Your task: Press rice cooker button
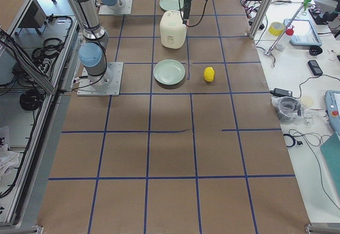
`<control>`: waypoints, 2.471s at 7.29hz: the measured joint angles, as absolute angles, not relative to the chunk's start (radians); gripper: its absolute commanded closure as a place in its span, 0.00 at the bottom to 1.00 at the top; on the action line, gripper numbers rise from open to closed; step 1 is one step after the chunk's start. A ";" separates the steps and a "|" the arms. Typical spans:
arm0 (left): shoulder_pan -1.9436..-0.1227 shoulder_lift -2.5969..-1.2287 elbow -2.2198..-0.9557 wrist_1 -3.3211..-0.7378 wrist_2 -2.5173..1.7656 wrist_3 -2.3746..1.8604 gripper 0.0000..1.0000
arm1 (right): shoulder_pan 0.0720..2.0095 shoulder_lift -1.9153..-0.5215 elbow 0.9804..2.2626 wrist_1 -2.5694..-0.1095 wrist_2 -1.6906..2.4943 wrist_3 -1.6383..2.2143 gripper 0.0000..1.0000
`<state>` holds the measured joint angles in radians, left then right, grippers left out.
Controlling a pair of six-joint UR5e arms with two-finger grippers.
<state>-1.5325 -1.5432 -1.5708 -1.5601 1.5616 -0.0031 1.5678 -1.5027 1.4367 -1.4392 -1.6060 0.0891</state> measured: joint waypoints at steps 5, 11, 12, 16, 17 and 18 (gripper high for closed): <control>-1.532 -1.543 -1.571 -1.560 1.562 -0.004 0.00 | 1.571 -1.510 1.438 -1.442 -1.602 0.090 0.00; -1.532 -1.543 -1.571 -1.560 1.562 -0.003 0.00 | 1.575 -1.512 1.444 -1.445 -1.600 0.101 0.52; -1.532 -1.543 -1.571 -1.560 1.562 -0.003 0.00 | 1.577 -1.511 1.446 -1.446 -1.588 0.105 0.88; -1.532 -1.543 -1.571 -1.560 1.562 -0.003 0.00 | 1.617 -1.503 1.477 -1.447 -1.475 0.216 1.00; -1.532 -1.543 -1.571 -1.560 1.562 -0.003 0.00 | 1.639 -1.499 1.501 -1.459 -1.458 0.253 1.00; -1.532 -1.543 -1.571 -1.560 1.562 -0.003 0.00 | 1.654 -1.496 1.529 -1.484 -1.440 0.271 1.00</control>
